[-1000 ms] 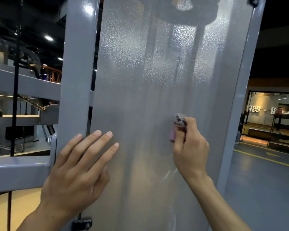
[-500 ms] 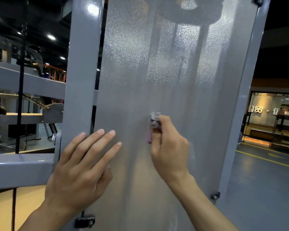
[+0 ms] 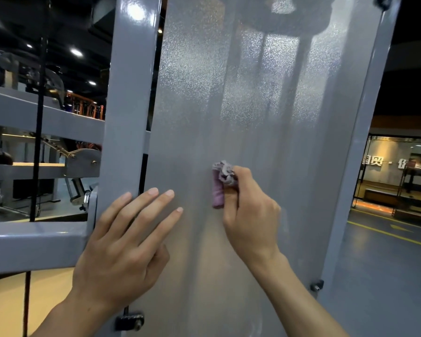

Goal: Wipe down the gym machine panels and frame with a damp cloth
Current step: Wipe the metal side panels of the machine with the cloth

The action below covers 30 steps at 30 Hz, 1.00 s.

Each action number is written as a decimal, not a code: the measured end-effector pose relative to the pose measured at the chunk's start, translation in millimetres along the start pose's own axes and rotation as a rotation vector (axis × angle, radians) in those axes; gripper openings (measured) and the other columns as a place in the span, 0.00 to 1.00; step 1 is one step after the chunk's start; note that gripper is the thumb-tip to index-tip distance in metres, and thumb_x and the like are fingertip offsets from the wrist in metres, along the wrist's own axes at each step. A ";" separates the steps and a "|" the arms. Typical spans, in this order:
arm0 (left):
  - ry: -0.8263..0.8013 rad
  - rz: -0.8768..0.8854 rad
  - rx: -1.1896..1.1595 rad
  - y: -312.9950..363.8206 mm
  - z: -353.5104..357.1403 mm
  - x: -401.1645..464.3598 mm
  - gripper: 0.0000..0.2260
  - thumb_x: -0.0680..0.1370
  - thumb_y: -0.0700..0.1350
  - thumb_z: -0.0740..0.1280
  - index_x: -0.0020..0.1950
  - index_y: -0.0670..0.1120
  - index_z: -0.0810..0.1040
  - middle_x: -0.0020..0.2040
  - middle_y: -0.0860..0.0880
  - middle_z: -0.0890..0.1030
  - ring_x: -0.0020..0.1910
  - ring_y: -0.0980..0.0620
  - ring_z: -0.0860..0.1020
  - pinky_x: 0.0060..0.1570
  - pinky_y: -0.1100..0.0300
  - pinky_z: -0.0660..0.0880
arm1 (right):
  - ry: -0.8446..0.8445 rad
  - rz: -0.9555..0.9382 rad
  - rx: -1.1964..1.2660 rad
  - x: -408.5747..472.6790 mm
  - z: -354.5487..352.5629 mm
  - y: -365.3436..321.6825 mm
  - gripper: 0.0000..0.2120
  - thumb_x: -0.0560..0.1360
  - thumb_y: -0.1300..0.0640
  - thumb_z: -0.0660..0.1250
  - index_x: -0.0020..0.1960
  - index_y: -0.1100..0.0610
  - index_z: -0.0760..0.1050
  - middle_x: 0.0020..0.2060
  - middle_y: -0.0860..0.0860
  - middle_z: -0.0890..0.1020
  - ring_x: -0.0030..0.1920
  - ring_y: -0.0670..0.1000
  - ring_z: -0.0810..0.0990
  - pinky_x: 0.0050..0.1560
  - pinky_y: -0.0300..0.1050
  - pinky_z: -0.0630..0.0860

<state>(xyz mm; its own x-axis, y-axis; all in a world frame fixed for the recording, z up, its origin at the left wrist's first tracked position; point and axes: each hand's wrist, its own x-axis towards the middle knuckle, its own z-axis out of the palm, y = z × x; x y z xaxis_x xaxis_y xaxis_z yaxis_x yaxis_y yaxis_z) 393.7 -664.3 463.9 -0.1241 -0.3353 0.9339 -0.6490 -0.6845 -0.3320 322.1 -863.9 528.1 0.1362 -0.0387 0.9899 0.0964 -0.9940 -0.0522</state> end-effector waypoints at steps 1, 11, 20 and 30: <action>0.003 0.001 -0.002 0.1 -0.1 0.2 0.21 0.76 0.40 0.65 0.69 0.45 0.82 0.74 0.44 0.75 0.74 0.43 0.72 0.78 0.45 0.60 | 0.023 0.014 -0.026 1.2 -4.6 8.6 0.11 0.76 0.53 0.56 0.55 0.50 0.73 0.36 0.49 0.82 0.33 0.61 0.79 0.32 0.51 0.75; 0.002 -0.003 -0.017 0.0 -0.1 -0.5 0.22 0.75 0.39 0.65 0.68 0.46 0.82 0.74 0.44 0.76 0.74 0.43 0.72 0.77 0.45 0.62 | 0.039 -0.044 0.028 1.8 9.7 -21.3 0.10 0.76 0.53 0.58 0.54 0.50 0.73 0.38 0.49 0.84 0.34 0.61 0.81 0.32 0.52 0.76; 0.022 -0.048 -0.041 1.2 1.7 -1.0 0.15 0.76 0.40 0.65 0.59 0.44 0.85 0.70 0.44 0.79 0.72 0.43 0.73 0.77 0.47 0.61 | 0.138 0.047 0.038 13.6 -0.3 -14.6 0.06 0.75 0.54 0.58 0.52 0.48 0.67 0.34 0.47 0.81 0.33 0.61 0.80 0.30 0.50 0.74; 0.092 -0.090 -0.065 0.1 3.5 -2.2 0.06 0.77 0.41 0.64 0.52 0.44 0.78 0.58 0.43 0.81 0.68 0.41 0.75 0.75 0.48 0.62 | 0.140 -0.006 0.008 20.9 7.2 -16.8 0.08 0.75 0.55 0.59 0.54 0.50 0.68 0.37 0.52 0.81 0.31 0.64 0.77 0.29 0.50 0.71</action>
<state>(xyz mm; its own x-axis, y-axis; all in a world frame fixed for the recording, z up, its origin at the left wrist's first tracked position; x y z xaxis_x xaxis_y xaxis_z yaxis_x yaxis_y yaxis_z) 396.5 -665.8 461.3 -0.1297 -0.2113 0.9688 -0.7074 -0.6649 -0.2398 330.4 -847.3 548.7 -0.0029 -0.0477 0.9989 0.1043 -0.9934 -0.0471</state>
